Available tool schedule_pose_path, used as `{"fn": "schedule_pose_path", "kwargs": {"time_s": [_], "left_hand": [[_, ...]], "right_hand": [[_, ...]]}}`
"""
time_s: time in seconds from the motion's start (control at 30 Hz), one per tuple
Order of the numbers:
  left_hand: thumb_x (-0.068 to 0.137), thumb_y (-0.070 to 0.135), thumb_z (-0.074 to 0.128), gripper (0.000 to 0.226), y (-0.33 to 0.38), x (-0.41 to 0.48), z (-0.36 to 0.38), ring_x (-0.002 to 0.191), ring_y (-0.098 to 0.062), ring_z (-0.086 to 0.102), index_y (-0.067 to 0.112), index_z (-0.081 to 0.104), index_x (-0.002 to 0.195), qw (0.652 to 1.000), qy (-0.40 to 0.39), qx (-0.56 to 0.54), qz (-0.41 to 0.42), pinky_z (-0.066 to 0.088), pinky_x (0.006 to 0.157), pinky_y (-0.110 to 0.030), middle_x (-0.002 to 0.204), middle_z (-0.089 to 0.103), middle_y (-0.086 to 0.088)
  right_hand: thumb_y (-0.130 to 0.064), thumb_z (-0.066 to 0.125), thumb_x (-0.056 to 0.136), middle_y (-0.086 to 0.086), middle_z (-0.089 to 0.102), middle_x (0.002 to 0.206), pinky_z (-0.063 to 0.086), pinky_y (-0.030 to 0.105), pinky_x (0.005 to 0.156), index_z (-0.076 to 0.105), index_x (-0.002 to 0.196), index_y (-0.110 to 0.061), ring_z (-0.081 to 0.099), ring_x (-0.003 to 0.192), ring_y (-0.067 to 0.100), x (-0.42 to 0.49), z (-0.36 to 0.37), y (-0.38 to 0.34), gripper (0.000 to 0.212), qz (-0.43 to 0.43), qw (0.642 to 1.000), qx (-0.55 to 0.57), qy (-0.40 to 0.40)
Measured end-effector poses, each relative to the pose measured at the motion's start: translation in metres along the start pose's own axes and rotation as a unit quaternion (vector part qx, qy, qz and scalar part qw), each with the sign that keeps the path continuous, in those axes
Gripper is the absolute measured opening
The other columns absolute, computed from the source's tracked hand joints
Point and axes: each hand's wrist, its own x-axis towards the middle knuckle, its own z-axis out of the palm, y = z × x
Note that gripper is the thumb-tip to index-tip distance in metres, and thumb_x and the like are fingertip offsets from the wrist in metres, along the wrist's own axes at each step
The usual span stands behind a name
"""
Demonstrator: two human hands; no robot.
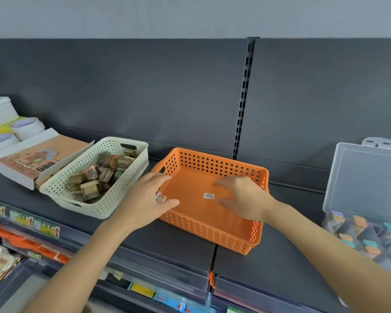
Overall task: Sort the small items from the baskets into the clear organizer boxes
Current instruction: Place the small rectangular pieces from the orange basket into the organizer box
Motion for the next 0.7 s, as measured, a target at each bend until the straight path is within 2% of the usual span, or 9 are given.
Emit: {"fn": "schedule_pose_path", "kwargs": {"time_s": [0.17,0.27,0.33,0.53,0.7], "left_hand": [[0.081,0.049,0.066,0.067,-0.022,0.010,0.000,0.129,-0.001,0.035,0.027,0.043,0.140,0.999,0.021,-0.005,-0.027,0.030,0.101,-0.021,0.142,0.038,0.015],[0.081,0.048,0.068,0.068,-0.036,0.018,0.000,0.124,0.003,0.035,0.028,0.042,0.140,0.998,0.036,-0.017,-0.051,0.030,0.099,-0.018,0.141,0.038,0.016],[0.081,0.049,0.067,0.068,-0.045,0.022,0.004,0.123,0.001,0.038,0.027,0.041,0.140,0.997,0.039,-0.017,-0.064,0.032,0.100,-0.019,0.140,0.039,0.014],[0.083,0.048,0.062,0.062,-0.061,0.023,0.015,0.118,0.000,0.048,0.027,0.045,0.139,0.996,0.029,-0.047,-0.074,0.042,0.101,-0.026,0.133,0.051,0.017],[0.086,0.035,0.065,0.055,-0.061,0.024,0.015,0.114,0.006,0.039,0.024,0.048,0.137,0.997,0.047,-0.046,-0.040,0.032,0.095,-0.017,0.121,0.042,0.025]], "right_hand": [[-0.019,0.061,0.091,0.001,0.048,0.143,0.034,0.026,0.109,0.046,0.139,-0.014,0.043,0.132,0.016,0.048,0.016,-0.004,0.050,-0.065,0.995,-0.012,-0.070],[-0.017,0.063,0.089,0.002,0.047,0.144,0.033,0.029,0.111,0.046,0.139,-0.015,0.042,0.133,0.017,0.076,0.032,-0.008,0.052,-0.097,0.988,-0.015,-0.116],[-0.019,0.064,0.089,0.002,0.046,0.144,0.033,0.030,0.111,0.044,0.140,-0.015,0.041,0.133,0.018,0.091,0.042,-0.011,0.055,-0.113,0.984,-0.001,-0.140],[-0.025,0.070,0.084,0.006,0.047,0.138,0.037,0.039,0.107,0.045,0.138,-0.015,0.042,0.128,0.024,0.119,0.068,-0.021,0.061,-0.155,0.970,-0.009,-0.187],[-0.033,0.074,0.079,0.003,0.047,0.125,0.041,0.039,0.099,0.048,0.133,-0.018,0.043,0.115,0.022,0.127,0.079,-0.033,0.062,-0.177,0.963,-0.023,-0.203]]}}
